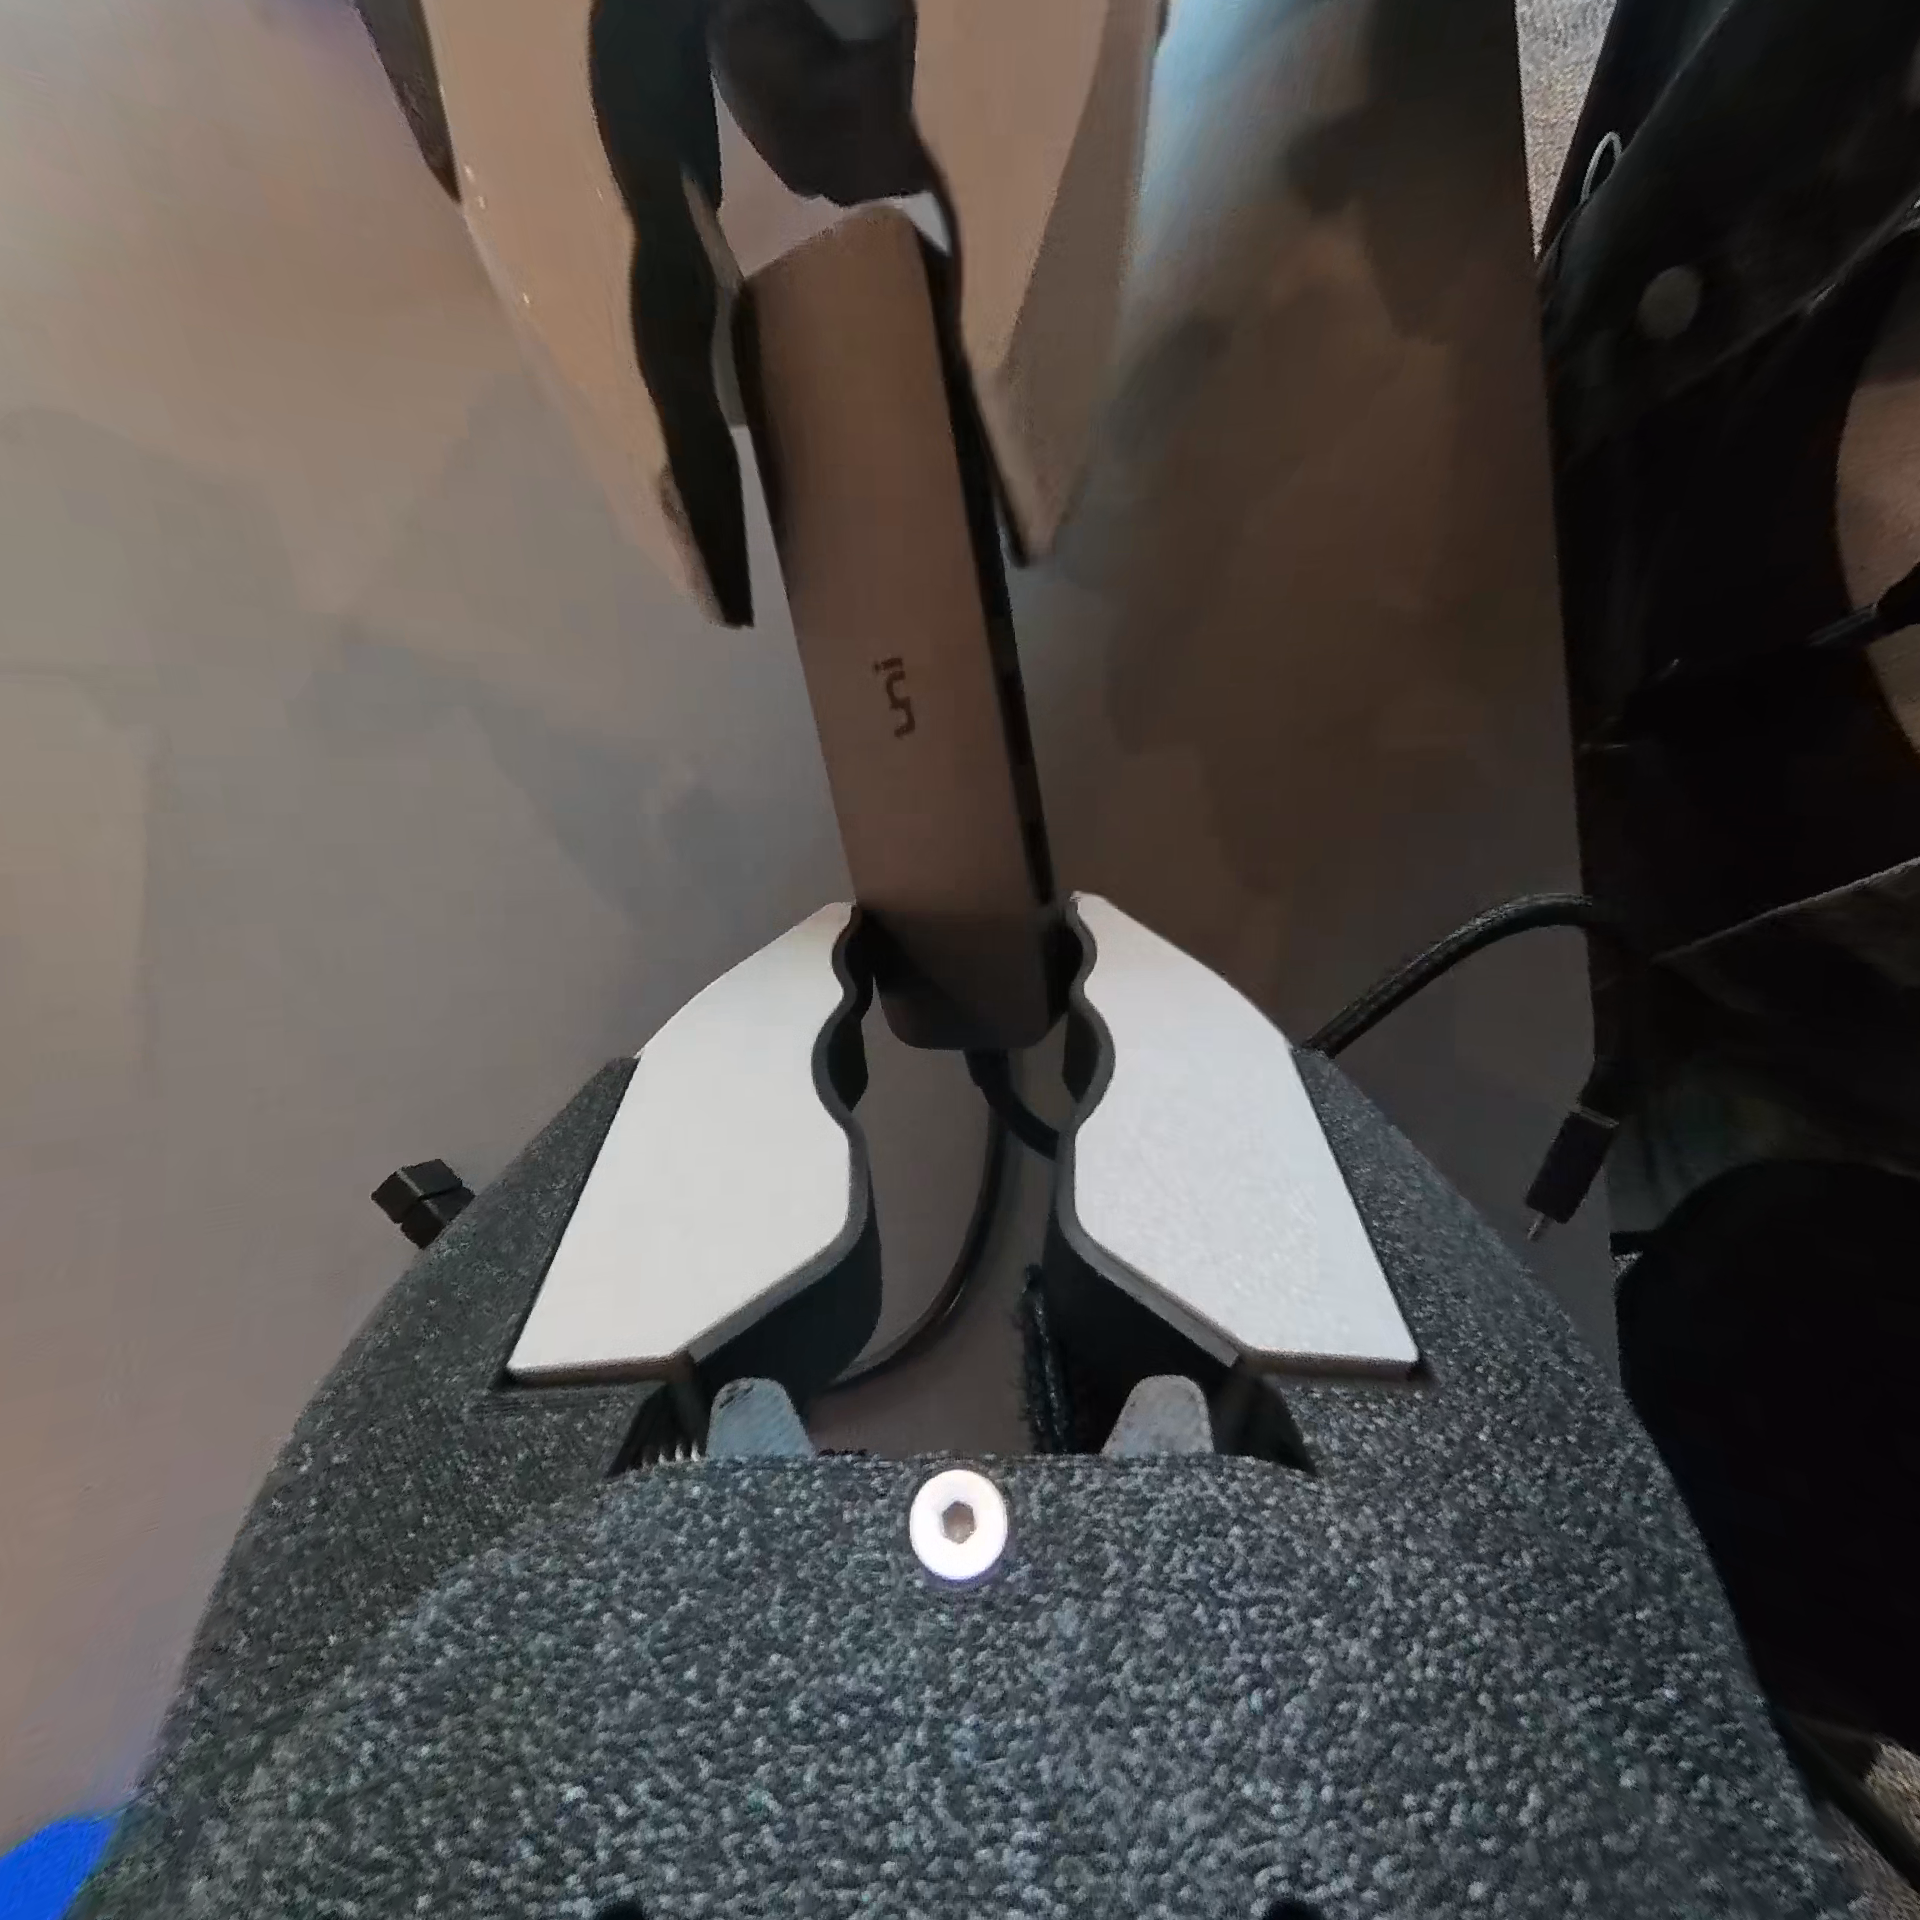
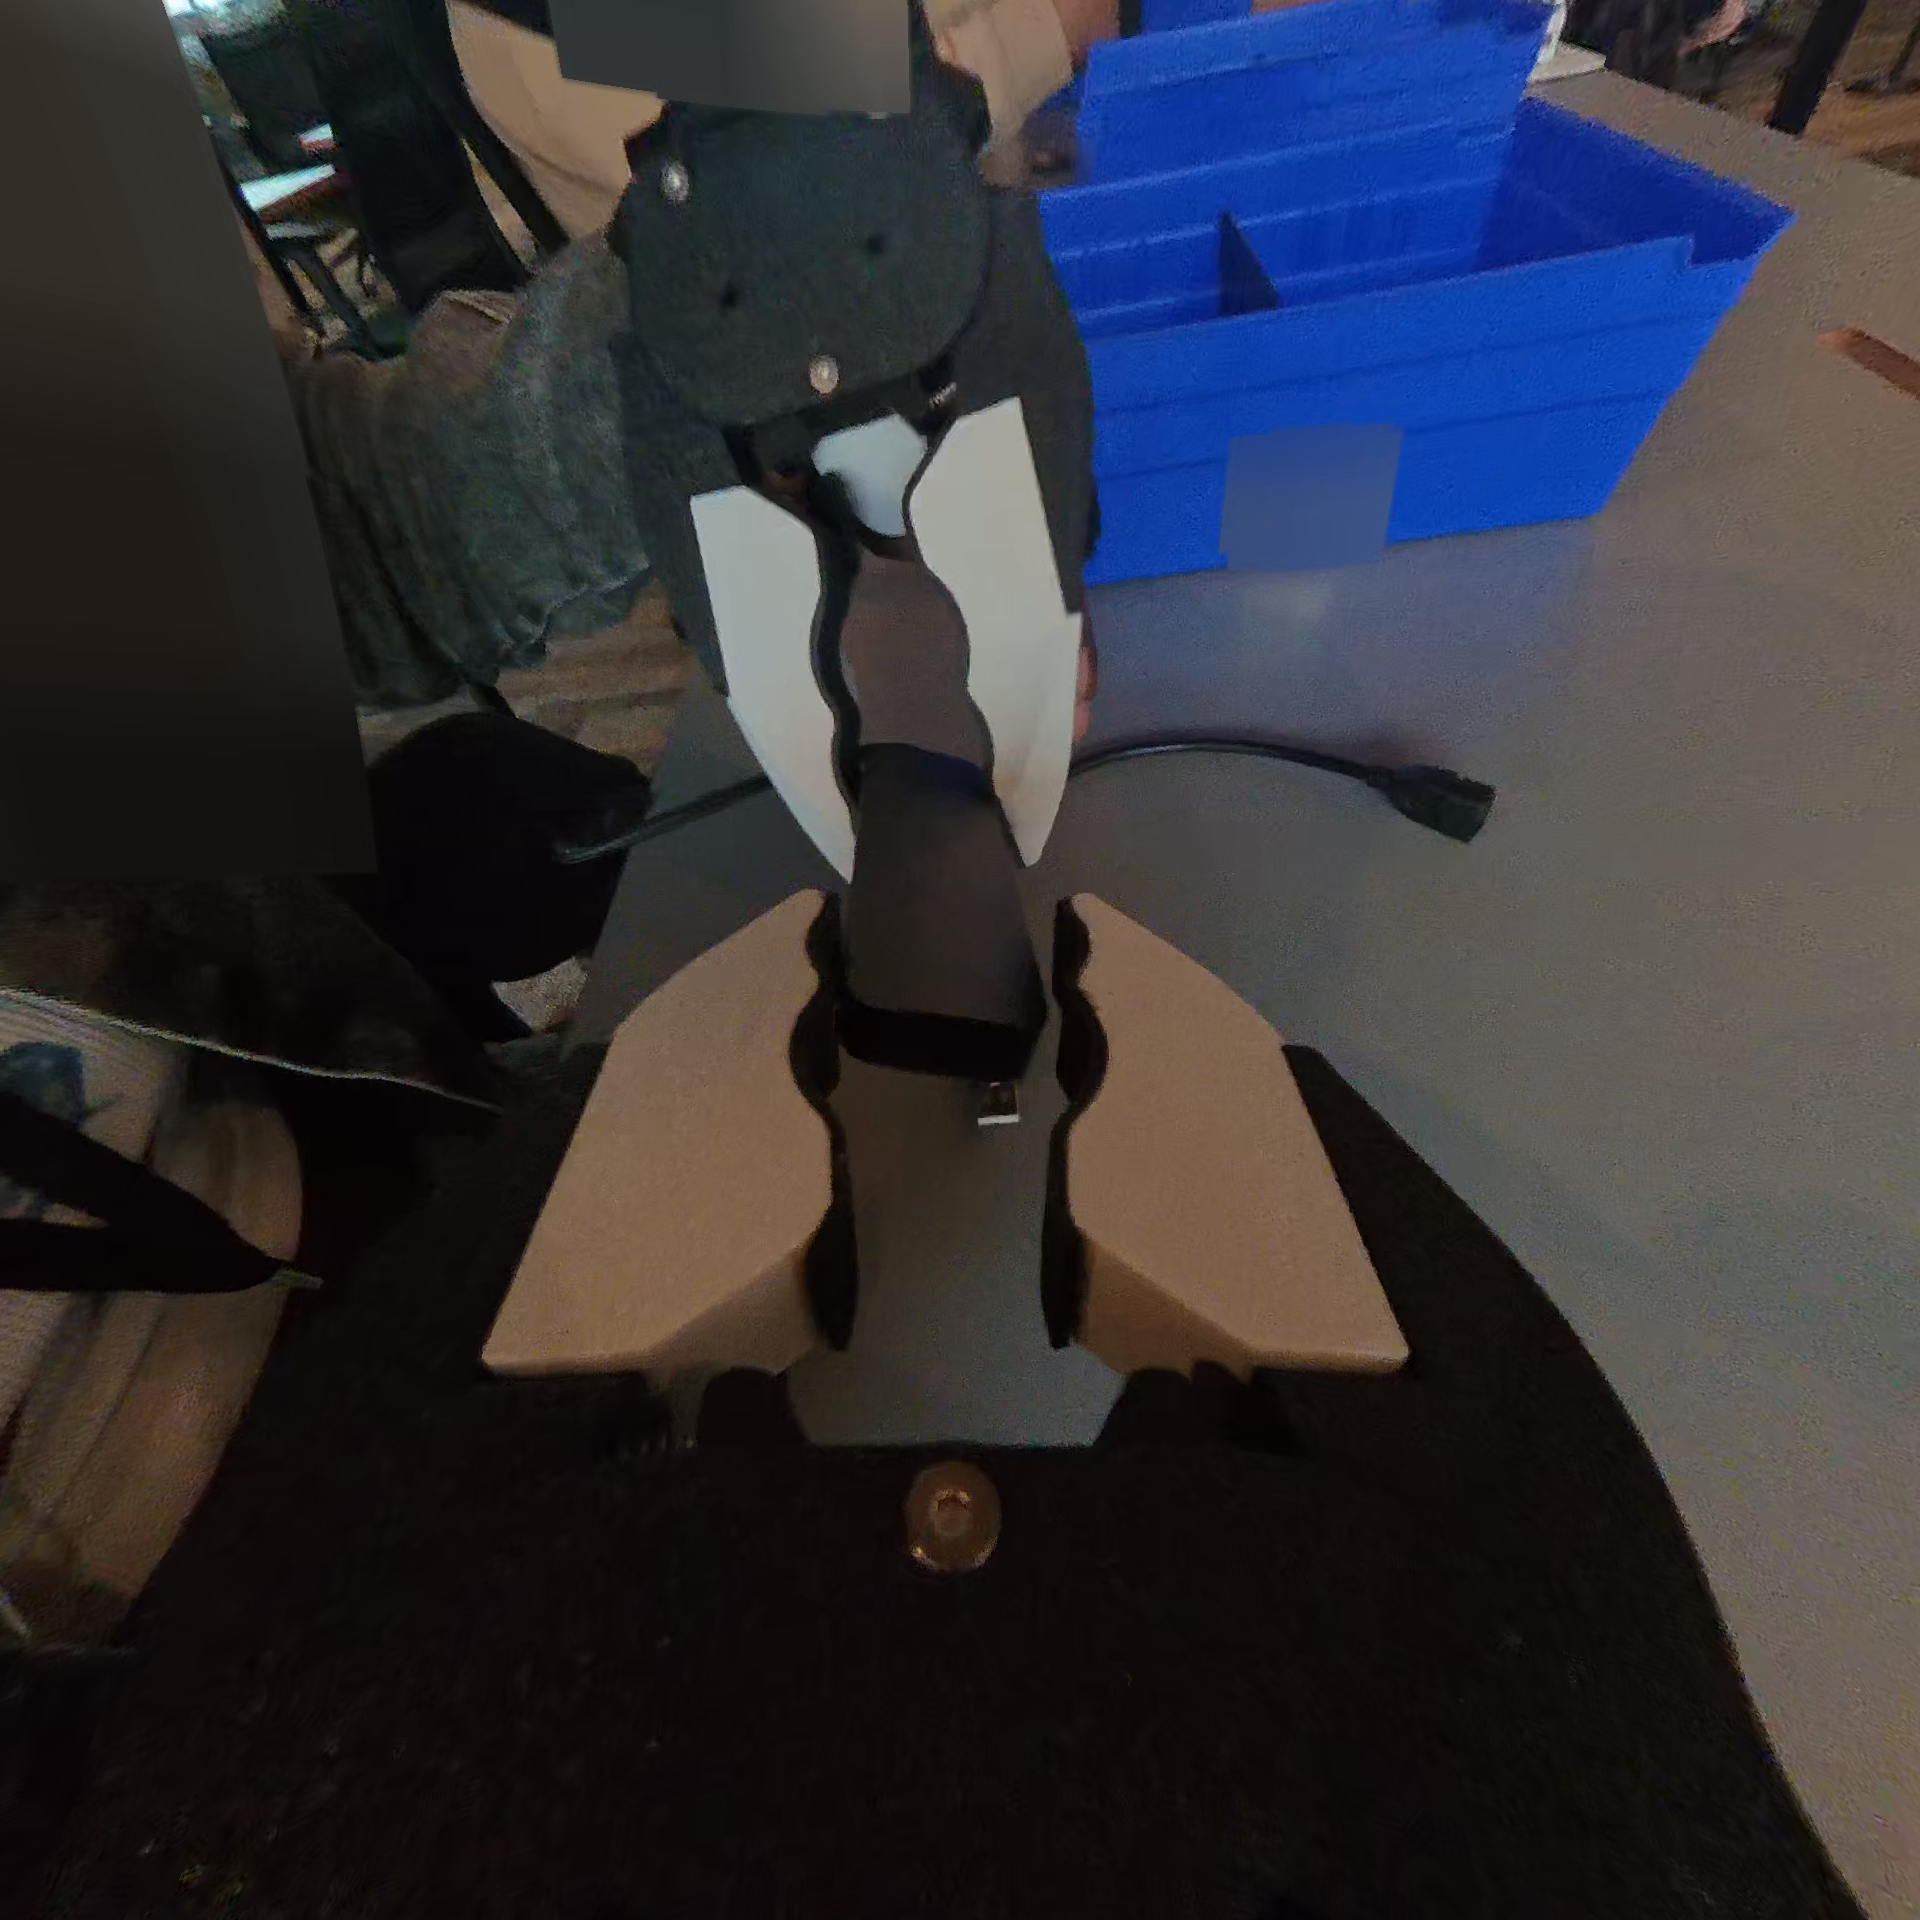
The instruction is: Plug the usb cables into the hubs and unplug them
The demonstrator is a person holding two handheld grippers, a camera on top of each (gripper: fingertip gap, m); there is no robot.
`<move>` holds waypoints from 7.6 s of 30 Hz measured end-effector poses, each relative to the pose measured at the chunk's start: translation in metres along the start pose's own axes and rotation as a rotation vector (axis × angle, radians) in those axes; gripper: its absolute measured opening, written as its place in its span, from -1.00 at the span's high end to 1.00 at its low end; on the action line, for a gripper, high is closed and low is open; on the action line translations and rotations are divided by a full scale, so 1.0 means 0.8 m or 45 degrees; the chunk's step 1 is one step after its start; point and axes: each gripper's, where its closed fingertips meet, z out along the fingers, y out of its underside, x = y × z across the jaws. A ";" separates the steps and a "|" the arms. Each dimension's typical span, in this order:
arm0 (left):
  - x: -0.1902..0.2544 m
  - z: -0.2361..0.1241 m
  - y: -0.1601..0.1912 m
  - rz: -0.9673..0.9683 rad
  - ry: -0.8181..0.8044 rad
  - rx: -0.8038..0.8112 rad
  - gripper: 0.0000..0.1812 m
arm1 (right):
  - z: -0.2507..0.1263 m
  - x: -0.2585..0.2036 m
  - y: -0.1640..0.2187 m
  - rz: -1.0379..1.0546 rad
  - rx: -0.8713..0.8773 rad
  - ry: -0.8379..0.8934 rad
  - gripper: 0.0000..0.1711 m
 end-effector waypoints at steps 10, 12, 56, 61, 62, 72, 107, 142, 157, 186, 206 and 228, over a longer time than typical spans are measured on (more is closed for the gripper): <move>-0.031 -0.035 -0.030 -0.101 -0.220 0.350 0.39 | -0.032 0.004 -0.035 0.011 0.268 -0.037 0.61; -0.050 -0.068 -0.038 -0.257 -0.327 0.604 0.30 | -0.054 0.004 -0.051 0.044 0.410 -0.078 0.61; -0.041 -0.094 -0.108 -0.590 -0.236 1.493 0.43 | -0.052 -0.002 -0.071 -0.060 0.625 -0.139 0.61; -0.034 -0.093 -0.109 -0.530 -0.204 1.486 0.46 | -0.044 -0.003 -0.069 0.053 0.622 -0.183 0.61; -0.033 -0.092 -0.110 -0.523 -0.213 1.489 0.48 | -0.042 -0.005 -0.069 0.045 0.620 -0.187 0.61; -0.027 -0.072 -0.105 -0.474 -0.208 1.308 0.55 | -0.045 -0.011 -0.070 -0.035 0.603 -0.182 0.61; -0.041 -0.069 -0.094 -0.670 -0.175 1.475 0.62 | -0.040 0.010 -0.063 0.039 0.587 -0.093 0.49; -0.029 -0.145 0.019 -0.786 -0.861 1.314 0.63 | -0.014 -0.011 0.123 0.265 -0.515 0.761 0.38; -0.026 -0.133 0.002 -0.679 -0.795 1.248 0.63 | -0.010 0.020 0.134 -1.109 -1.165 -0.622 0.46; -0.027 -0.117 0.019 -0.715 -0.789 1.192 0.63 | 0.034 0.017 0.126 -0.988 -0.969 -0.839 0.80; -0.063 -0.108 0.064 -0.662 -1.542 0.859 0.63 | 0.073 0.059 0.005 0.039 -0.362 0.408 0.82; -0.056 -0.079 0.045 -0.304 -1.588 0.568 0.62 | 0.089 0.065 -0.002 0.136 -0.337 0.350 0.82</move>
